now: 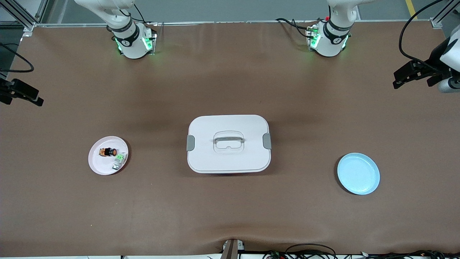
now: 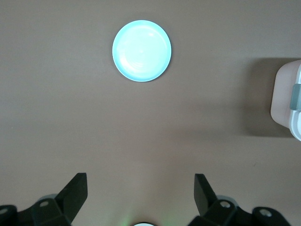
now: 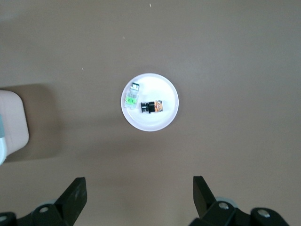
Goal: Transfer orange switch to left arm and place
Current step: 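Move the right gripper toward the pink plate with switches, then lower the right gripper over the black-and-orange switch on the plate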
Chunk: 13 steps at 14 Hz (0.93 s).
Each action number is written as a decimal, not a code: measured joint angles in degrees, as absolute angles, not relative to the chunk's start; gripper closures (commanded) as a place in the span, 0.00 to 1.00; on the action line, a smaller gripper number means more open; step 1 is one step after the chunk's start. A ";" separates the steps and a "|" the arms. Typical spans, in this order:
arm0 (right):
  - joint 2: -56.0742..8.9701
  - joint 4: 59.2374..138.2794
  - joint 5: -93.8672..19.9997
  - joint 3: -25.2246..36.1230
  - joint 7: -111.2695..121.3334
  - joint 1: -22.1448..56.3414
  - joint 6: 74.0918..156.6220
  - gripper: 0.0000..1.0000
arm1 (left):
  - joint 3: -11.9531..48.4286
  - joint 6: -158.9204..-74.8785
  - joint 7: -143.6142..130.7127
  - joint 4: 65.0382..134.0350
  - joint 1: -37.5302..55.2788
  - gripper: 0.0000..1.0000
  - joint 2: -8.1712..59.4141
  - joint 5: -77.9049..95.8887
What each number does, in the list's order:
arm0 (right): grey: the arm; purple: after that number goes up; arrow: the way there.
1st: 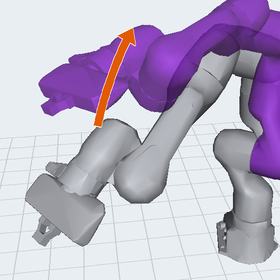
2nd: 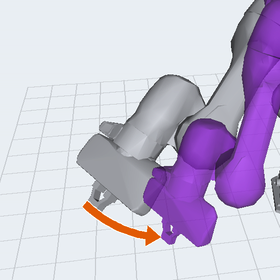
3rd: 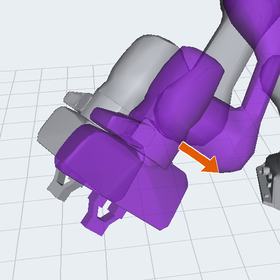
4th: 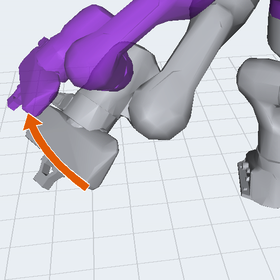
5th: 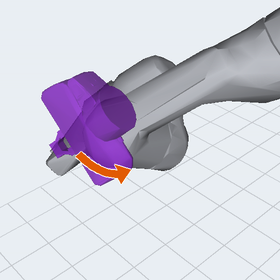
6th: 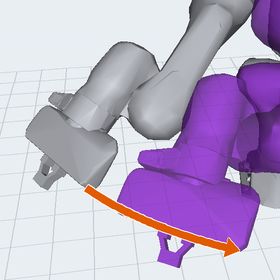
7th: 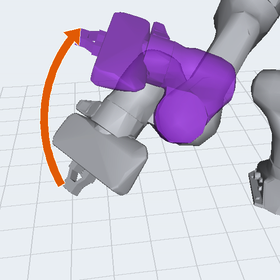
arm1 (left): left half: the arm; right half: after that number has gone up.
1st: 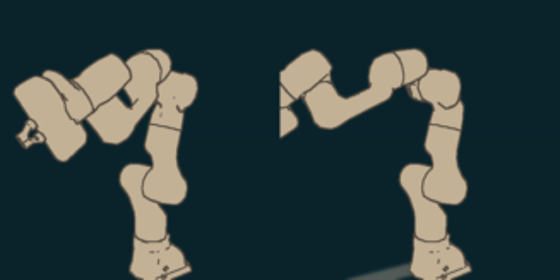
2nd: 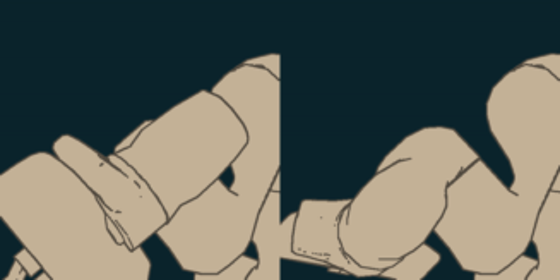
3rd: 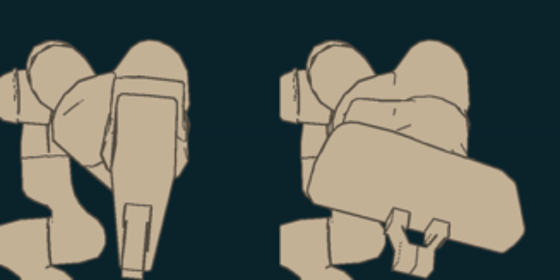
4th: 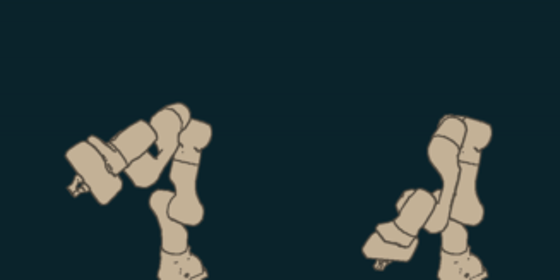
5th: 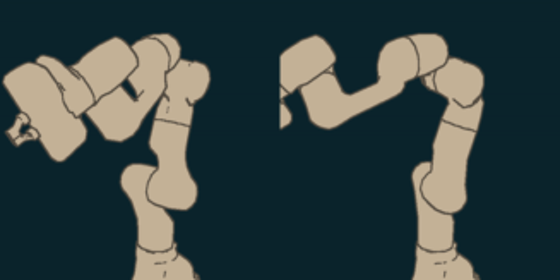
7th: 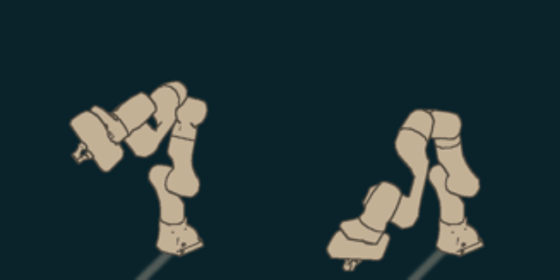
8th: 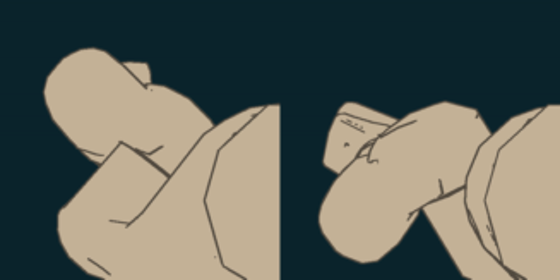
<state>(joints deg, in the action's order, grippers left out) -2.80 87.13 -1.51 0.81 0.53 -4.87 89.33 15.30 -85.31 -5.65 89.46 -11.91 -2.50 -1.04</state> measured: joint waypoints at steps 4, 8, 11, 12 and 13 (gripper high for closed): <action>-5.99 89.76 -1.56 0.81 0.54 -5.17 92.47 0.00 | 15.31 -85.31 -5.62 89.46 -11.91 0.00 -2.34 -1.04; -7.09 96.65 -3.05 0.83 0.56 -5.41 101.13 0.00 | 15.31 -85.31 -5.62 89.49 -11.90 0.00 -1.83 -1.04; -7.23 102.08 -3.37 0.56 0.79 -5.39 108.99 0.00 | 15.32 -85.31 -5.62 89.48 -11.89 0.00 -1.71 -1.04; -7.32 104.45 -3.38 0.47 0.94 -5.34 112.16 0.00 | 15.32 -85.31 -5.62 89.48 -11.89 0.00 -1.71 -1.04; -7.53 106.91 -3.38 0.37 1.08 -5.24 115.10 0.00 | 15.33 -85.31 -5.62 89.48 -11.88 0.00 -1.70 -1.04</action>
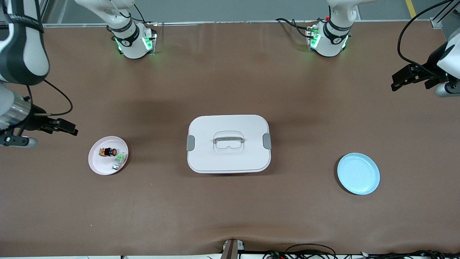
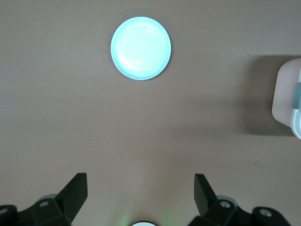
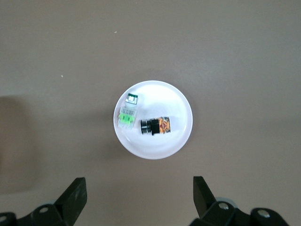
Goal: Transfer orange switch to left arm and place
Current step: 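Lower the right gripper over the black-and-orange switch on the plate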
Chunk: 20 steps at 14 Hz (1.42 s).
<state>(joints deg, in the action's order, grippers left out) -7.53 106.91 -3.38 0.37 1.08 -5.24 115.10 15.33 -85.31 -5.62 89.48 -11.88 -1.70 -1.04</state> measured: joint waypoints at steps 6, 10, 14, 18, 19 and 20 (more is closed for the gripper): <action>-14.41 113.29 -3.38 0.19 2.14 -4.91 128.62 0.00 | 15.43 -85.42 -5.51 89.49 -11.77 0.00 -1.12 -1.04; -19.93 113.28 -3.38 0.20 2.67 -4.91 134.62 0.00 | 15.64 -85.61 -5.50 89.49 -11.69 0.00 -0.47 -1.04; -23.92 113.21 -3.38 0.29 3.95 -5.01 139.61 0.00 | 15.66 -85.63 -5.49 89.49 -11.62 0.00 -0.32 -1.04; -27.35 113.13 -3.39 0.46 6.21 -5.42 143.40 0.00 | 15.71 -85.63 -5.49 89.49 -11.47 0.00 0.00 -1.04; -28.00 113.12 -3.45 0.51 6.37 -5.56 143.55 0.00 | 15.72 -85.63 -5.50 89.49 -11.47 0.00 0.13 -1.04; -28.52 113.11 -3.76 0.54 6.42 -5.65 143.62 0.00 | 15.72 -85.63 -5.49 89.51 -11.47 0.00 0.26 -1.04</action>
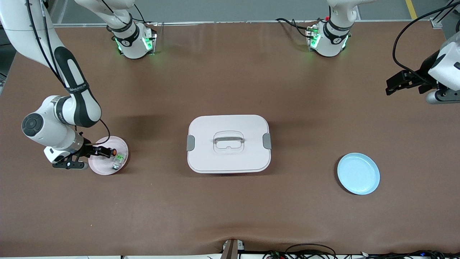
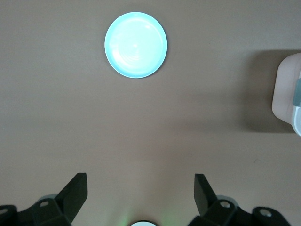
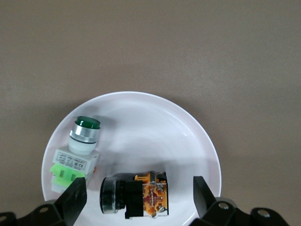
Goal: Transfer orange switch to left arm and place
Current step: 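Lower the right gripper over the black-and-orange switch on the plate, then close the right gripper on the black-and-orange switch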
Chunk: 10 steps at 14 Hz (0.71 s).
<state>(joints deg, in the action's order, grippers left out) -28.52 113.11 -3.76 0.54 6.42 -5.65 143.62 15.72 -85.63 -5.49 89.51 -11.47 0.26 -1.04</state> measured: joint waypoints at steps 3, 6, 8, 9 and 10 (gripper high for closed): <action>-29.82 113.09 -4.52 0.59 6.55 -5.74 143.63 0.00 | 15.72 -85.63 -5.49 89.56 -11.47 0.00 0.44 -1.04; -31.07 113.10 -4.58 0.49 6.56 -5.74 143.63 0.00 | 15.72 -85.62 -5.49 89.78 -11.48 0.00 0.44 -1.04; -31.86 113.10 -4.61 0.40 6.57 -5.74 143.63 0.00 | 15.72 -85.62 -5.49 89.95 -11.51 0.00 0.44 -1.04; -32.14 113.10 -4.61 0.37 6.58 -5.74 143.63 0.00 | 15.72 -85.62 -5.49 89.99 -11.52 0.00 0.44 -1.04; -32.26 113.10 -4.62 0.33 6.59 -5.74 143.63 0.00 | 15.72 -85.60 -5.49 90.00 -11.52 0.00 0.44 -1.04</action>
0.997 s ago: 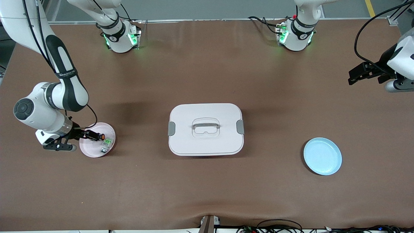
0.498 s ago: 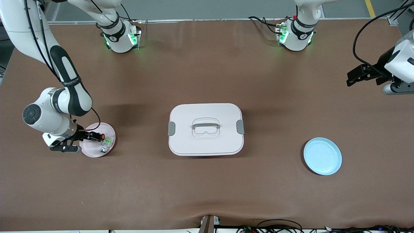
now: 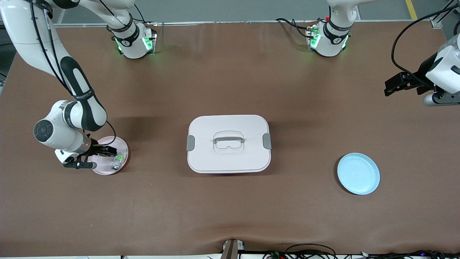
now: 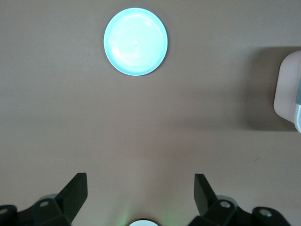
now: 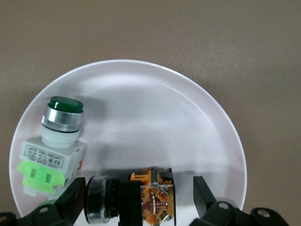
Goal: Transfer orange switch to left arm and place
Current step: 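Close the right gripper on the black-and-orange switch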
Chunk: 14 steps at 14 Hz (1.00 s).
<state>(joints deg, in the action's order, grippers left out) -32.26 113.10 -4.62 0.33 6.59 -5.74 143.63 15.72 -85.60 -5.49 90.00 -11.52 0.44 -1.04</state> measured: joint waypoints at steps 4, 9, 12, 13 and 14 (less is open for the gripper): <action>-32.29 113.19 -4.63 0.15 6.62 -5.74 143.52 0.00 | 15.72 -85.60 -5.50 90.00 -11.54 0.00 0.44 -1.04; -32.43 113.35 -4.65 0.06 6.64 -5.74 143.42 0.00 | 15.70 -85.60 -5.49 89.99 -11.58 0.00 0.44 -1.04; -32.46 113.37 -4.65 0.04 6.83 -5.74 143.19 0.55 | 15.70 -85.60 -5.49 89.99 -11.69 0.00 0.44 -1.04; -32.47 113.37 -4.66 0.03 7.52 -5.73 143.15 1.00 | 15.70 -85.60 -5.49 89.99 -11.74 0.00 0.44 -1.04; -32.47 113.37 -4.68 0.02 8.37 -5.73 143.06 1.00 | 15.70 -85.60 -5.49 89.99 -11.78 0.00 0.44 -1.04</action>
